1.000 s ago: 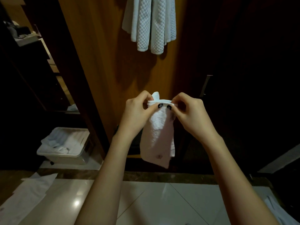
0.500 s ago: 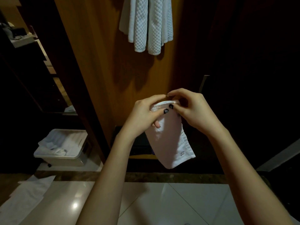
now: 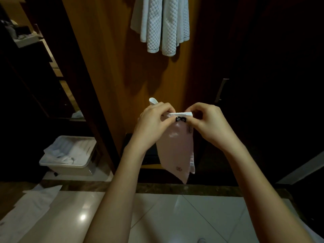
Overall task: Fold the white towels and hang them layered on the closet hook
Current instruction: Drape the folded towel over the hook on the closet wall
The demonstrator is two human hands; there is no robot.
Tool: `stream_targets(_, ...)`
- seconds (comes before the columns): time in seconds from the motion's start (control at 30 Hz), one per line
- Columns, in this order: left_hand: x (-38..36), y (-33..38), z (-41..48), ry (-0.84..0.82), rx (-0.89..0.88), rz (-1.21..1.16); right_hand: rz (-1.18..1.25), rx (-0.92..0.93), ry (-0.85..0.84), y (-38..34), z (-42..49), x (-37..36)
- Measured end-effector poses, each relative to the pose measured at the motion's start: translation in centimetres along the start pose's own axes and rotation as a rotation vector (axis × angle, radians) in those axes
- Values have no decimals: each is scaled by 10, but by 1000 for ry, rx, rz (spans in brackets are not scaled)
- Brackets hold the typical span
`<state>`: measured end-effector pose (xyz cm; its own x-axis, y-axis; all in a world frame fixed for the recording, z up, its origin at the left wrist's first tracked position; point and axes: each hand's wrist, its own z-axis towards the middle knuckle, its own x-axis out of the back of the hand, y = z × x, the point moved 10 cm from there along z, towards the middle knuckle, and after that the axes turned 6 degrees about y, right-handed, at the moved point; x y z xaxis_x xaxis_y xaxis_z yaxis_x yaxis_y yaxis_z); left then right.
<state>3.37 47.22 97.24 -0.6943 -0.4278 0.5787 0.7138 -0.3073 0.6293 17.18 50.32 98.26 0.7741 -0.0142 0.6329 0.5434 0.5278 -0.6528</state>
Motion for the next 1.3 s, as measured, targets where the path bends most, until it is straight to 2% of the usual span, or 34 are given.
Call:
stream_targets(0.1, 2, -5, -4, -30, -20, 46, -38, 93, -132, -11, -4, -11)
stream_targets(0.2, 9, -6, -3, -16, -58, -11, 88, 127, -130, -18, -8, -11)
stream_targets(0.37, 16, -9, 1, 10, -44, -84, 316, -30, -77, -1, -2, -8)
stream_targets(0.5, 22, 9, 1, 18, -120, -213, 432, -114, -57, 7, 4, -6)
stream_targets(0.73, 30, 16, 5, 25, -116, -368, 606, -161, -69, 2, 9, -14)
stream_targets(0.93, 29, 2, 12, 32, -28, -437, 662, -142, 0, -1, 11, -13)
stream_targets(1.0, 29, -2, 10, 58, 31, -569, 668, -153, 44, 2, 15, -10)
stream_targets(1.07, 27, -2, 5, 47, 19, -646, 681, -170, 96, 5, 19, -6)
stream_targets(1.2, 8, -2, -7, -47, 17, -618, 699, -181, 183, 10, 30, 2)
stream_targets(1.3, 4, -12, 1, 25, 99, -628, 688, -194, 197, 13, 38, 0)
